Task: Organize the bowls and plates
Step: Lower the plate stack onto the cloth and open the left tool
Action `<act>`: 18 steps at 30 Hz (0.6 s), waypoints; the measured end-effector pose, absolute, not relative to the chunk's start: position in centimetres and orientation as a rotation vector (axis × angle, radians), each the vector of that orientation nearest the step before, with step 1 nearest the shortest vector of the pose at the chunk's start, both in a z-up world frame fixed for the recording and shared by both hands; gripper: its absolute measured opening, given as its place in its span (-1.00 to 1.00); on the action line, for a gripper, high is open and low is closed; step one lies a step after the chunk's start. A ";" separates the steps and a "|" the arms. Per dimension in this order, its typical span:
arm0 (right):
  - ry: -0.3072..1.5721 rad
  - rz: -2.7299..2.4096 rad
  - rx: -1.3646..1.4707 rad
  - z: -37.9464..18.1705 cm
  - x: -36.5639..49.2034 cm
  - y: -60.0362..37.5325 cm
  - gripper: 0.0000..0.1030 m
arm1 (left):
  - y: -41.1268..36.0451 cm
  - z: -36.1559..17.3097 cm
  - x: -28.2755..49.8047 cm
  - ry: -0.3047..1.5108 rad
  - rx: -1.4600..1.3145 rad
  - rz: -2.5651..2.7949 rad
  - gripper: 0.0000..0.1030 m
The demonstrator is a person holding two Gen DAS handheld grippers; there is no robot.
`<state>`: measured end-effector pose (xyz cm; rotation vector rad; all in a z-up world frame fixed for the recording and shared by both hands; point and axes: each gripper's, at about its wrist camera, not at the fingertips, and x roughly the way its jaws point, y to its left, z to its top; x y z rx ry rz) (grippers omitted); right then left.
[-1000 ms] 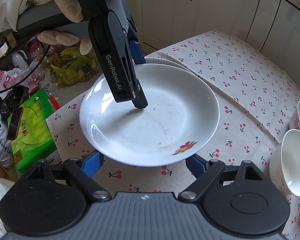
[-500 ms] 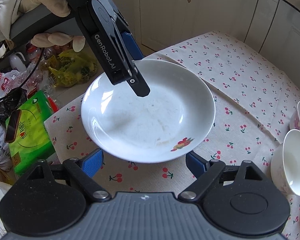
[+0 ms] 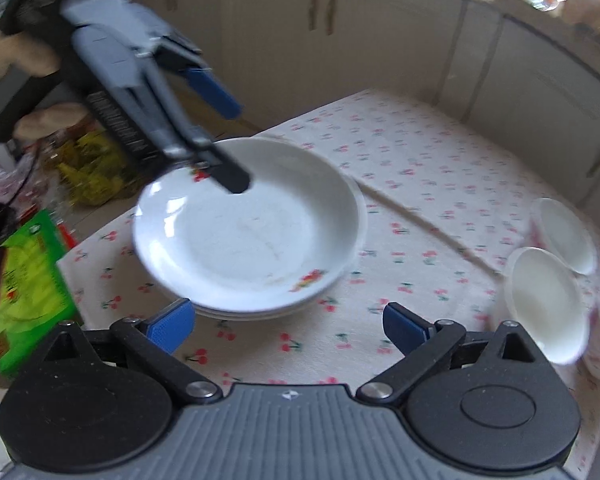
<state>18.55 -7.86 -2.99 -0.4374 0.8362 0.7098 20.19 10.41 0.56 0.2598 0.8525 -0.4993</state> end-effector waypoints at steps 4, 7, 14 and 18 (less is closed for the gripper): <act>0.740 0.610 -0.424 -2.3 17.3 -9.8 1.00 | 8.8 1.1 17.6 0.748 0.251 -0.489 0.82; 0.709 0.546 -0.370 -2.0 16.9 -11.8 1.00 | 7.8 1.2 16.0 0.702 0.202 -0.483 0.84; 0.634 0.349 -0.230 -1.8 16.7 -17.3 1.00 | 5.1 0.8 14.2 0.623 0.042 -0.437 0.85; 0.598 0.276 -0.216 -2.6 16.9 -19.6 1.00 | 3.1 0.7 14.9 0.619 0.019 -0.408 0.85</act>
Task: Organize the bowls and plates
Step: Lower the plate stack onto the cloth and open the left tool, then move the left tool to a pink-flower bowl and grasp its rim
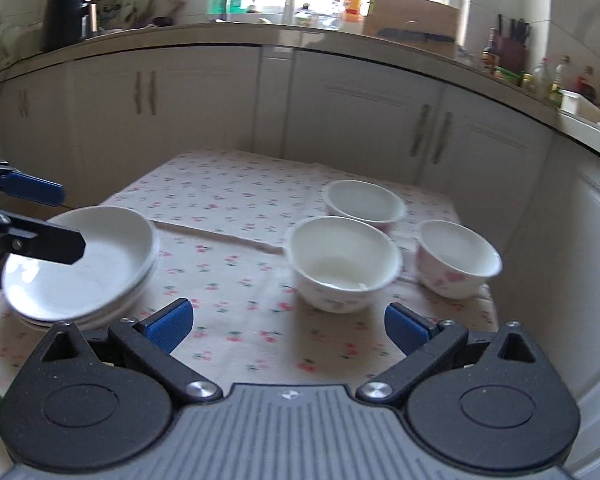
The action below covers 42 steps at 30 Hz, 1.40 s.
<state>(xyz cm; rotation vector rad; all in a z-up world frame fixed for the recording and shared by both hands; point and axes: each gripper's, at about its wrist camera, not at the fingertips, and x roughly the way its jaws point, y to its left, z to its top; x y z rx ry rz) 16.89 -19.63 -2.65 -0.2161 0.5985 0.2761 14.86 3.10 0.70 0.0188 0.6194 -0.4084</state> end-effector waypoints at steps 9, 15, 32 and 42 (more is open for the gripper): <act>0.576 0.217 -0.220 -4.9 19.4 -21.0 1.00 | -2.2 0.5 19.5 0.678 0.108 -0.451 0.85; 0.580 0.200 -0.235 -6.5 21.7 -20.7 1.00 | -4.6 0.1 24.7 0.730 0.129 -0.500 0.85; 0.599 0.228 -0.238 -8.7 25.4 -20.7 0.97 | -10.1 -3.8 34.5 0.883 0.203 -0.582 0.71; 0.585 0.226 -0.243 -8.8 26.1 -20.8 0.88 | -11.8 -4.6 35.7 0.926 0.249 -0.657 0.42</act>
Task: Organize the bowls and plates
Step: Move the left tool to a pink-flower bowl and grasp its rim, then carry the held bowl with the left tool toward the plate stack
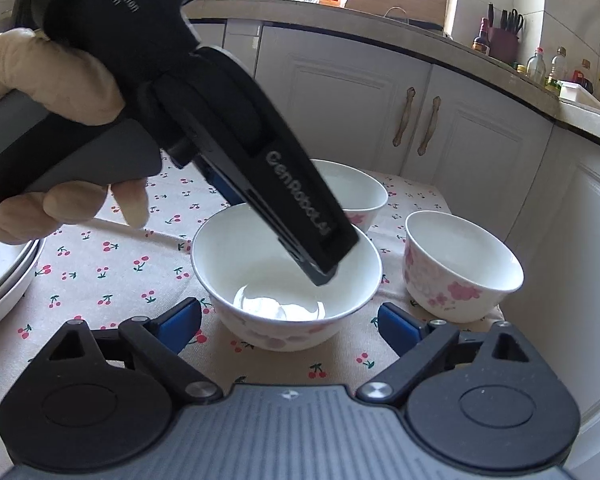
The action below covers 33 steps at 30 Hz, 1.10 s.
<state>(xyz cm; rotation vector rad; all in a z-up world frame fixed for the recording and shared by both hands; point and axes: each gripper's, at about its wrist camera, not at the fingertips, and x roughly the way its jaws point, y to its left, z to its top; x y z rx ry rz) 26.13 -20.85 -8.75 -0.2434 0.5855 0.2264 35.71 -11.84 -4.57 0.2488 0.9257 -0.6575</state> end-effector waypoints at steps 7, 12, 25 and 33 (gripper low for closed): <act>0.596 0.239 -0.240 -9.1 26.4 -20.9 0.74 | -12.2 -4.7 36.1 0.936 0.280 -0.670 0.41; 0.588 0.236 -0.241 -8.9 26.4 -21.1 0.74 | -12.4 -5.0 36.1 0.944 0.295 -0.675 0.41; 0.585 0.241 -0.247 -8.4 25.9 -21.0 0.69 | -12.2 -4.8 35.7 0.949 0.296 -0.675 0.33; 0.571 0.271 -0.270 -6.9 24.3 -21.0 0.70 | -11.6 -3.9 33.6 0.943 0.279 -0.674 0.33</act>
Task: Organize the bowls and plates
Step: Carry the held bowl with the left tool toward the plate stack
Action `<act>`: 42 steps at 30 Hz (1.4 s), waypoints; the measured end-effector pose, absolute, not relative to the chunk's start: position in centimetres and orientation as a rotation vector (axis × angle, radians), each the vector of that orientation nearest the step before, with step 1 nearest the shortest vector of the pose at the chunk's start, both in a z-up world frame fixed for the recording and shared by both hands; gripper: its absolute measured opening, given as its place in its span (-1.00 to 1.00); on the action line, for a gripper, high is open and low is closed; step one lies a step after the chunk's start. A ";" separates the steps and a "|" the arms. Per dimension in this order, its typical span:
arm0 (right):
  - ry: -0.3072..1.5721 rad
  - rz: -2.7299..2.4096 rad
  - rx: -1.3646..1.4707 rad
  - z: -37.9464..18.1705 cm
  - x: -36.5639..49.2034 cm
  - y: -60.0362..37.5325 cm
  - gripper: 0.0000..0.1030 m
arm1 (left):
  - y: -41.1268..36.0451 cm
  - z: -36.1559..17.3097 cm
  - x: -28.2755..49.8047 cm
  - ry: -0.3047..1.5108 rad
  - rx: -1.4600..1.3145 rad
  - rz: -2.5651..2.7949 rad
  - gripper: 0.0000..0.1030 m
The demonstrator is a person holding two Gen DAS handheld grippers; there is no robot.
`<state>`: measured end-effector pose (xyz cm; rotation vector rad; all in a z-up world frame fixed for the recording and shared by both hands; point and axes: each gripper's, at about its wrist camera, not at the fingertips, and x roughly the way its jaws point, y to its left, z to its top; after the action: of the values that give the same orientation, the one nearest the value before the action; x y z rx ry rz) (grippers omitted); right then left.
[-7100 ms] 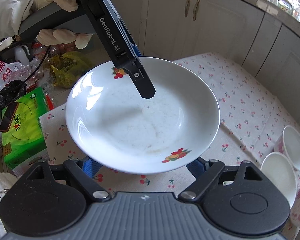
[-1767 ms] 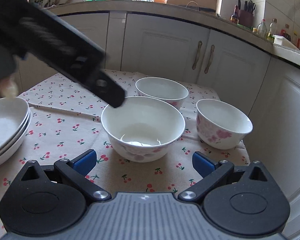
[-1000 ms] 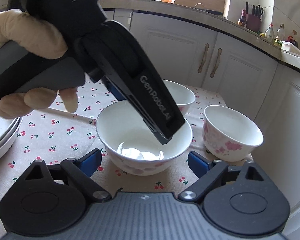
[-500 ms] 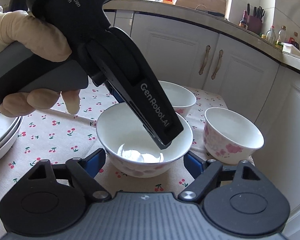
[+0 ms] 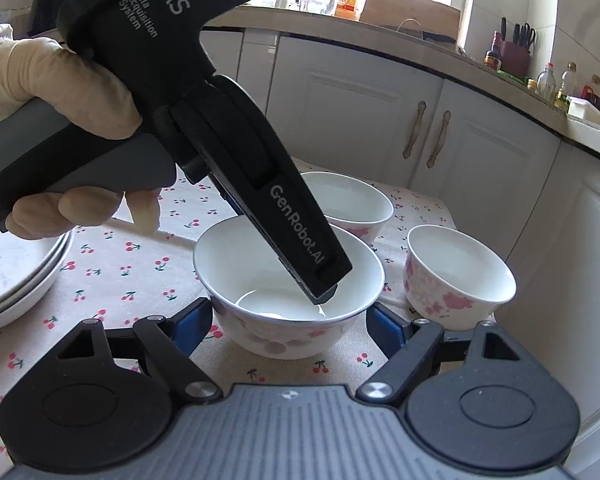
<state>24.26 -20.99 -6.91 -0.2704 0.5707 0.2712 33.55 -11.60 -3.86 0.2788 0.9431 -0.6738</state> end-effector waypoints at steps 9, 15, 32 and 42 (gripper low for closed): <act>0.586 0.322 -0.250 -5.4 21.3 -21.7 0.70 | -11.3 -2.6 29.5 0.928 0.267 -0.680 0.34; 0.601 0.365 -0.241 -4.5 19.4 -21.8 0.70 | -10.7 -2.5 27.2 0.924 0.264 -0.675 0.34; 0.675 0.459 -0.241 -5.6 16.2 -20.6 0.70 | -8.2 -4.2 23.1 0.965 0.247 -0.672 0.34; 0.703 0.476 -0.248 -6.1 15.8 -20.2 0.70 | -7.7 -4.7 22.5 0.987 0.235 -0.675 0.34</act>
<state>15.83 -20.22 -6.13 -0.2476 0.7034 0.4764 22.47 -7.73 -4.67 0.2353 0.9865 -0.6746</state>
